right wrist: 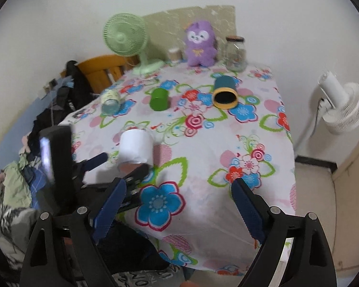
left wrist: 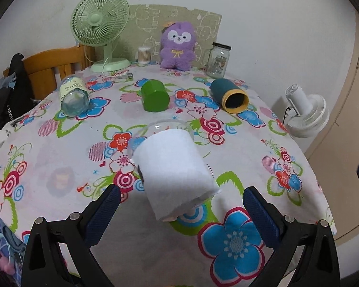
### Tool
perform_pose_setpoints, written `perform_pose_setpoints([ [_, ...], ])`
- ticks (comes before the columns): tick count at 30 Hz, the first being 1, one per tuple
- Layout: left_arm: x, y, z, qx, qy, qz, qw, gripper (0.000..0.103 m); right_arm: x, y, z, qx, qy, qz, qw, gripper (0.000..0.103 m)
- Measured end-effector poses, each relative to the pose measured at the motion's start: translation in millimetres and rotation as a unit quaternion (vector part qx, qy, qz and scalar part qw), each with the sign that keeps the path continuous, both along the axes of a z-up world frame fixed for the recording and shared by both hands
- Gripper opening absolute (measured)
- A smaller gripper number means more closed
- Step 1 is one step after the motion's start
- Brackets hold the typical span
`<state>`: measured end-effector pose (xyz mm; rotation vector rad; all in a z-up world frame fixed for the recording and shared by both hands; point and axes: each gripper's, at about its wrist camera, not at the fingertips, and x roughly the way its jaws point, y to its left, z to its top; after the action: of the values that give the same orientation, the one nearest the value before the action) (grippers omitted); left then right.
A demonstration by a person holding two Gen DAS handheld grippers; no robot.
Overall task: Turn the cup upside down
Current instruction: 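Rotate the held cup with the right gripper until its rim faces down, then lower the inverted cup toward the tablecloth with the right gripper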
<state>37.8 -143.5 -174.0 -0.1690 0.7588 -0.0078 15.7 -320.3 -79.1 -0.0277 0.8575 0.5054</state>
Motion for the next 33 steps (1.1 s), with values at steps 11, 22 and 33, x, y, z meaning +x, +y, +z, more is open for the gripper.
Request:
perform_pose_setpoints([
  [11,11.0,-6.0,-13.6,0.033,0.007,0.034,0.9989,0.103,-13.7,5.9,-27.8,-0.022,-0.037,0.055,0.998,0.091],
  [22,17.8,-4.2,-22.3,0.040,0.025,0.026,0.9985,0.080,2.4,5.3,-57.2,-0.038,-0.003,0.036,0.999,0.091],
  [33,14.3,3.6,-19.7,0.038,0.023,0.022,0.9988,0.070,3.4,7.0,-60.5,-0.035,0.003,0.036,0.999,0.091],
])
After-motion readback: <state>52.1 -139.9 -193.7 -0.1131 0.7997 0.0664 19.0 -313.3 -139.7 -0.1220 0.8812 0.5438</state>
